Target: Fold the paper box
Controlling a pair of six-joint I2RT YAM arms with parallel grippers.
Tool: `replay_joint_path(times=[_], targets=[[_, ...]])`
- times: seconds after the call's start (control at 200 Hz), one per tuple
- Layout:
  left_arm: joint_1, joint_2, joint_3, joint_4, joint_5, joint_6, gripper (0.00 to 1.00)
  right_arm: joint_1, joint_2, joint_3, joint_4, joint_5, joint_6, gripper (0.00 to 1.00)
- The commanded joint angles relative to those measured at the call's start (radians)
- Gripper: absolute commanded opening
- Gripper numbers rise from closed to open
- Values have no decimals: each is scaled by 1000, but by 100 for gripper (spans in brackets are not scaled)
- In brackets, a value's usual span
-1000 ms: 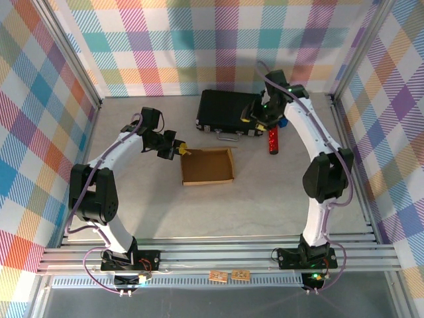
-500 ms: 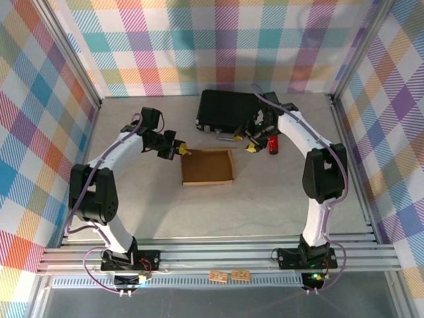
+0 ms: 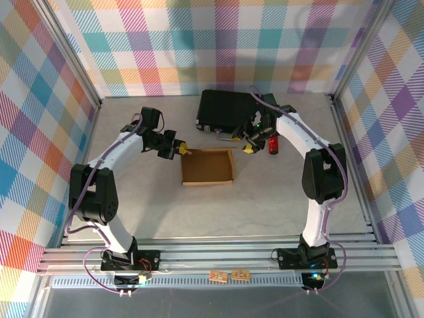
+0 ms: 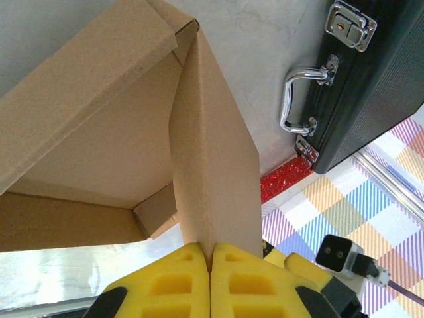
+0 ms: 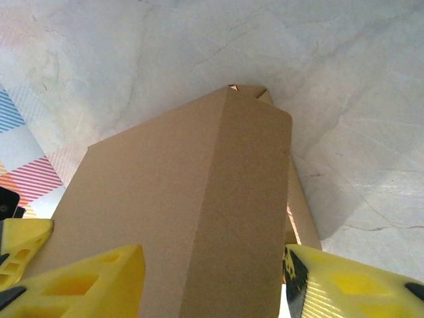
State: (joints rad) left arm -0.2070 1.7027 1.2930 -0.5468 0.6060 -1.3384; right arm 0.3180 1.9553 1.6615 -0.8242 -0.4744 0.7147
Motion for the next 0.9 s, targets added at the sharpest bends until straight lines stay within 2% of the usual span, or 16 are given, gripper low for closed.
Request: replay_joint_path(times=[0.0, 0.65, 0.895], targets=[[3, -23, 26, -21, 15, -2, 0, -8, -36, 31, -27, 13, -41, 58], [0, -17, 24, -7, 14, -13, 0, 21, -58, -102, 136, -126, 125, 57], [-2, -19, 19, 1, 17, -18, 0, 47, -47, -98, 162, -154, 172, 57]])
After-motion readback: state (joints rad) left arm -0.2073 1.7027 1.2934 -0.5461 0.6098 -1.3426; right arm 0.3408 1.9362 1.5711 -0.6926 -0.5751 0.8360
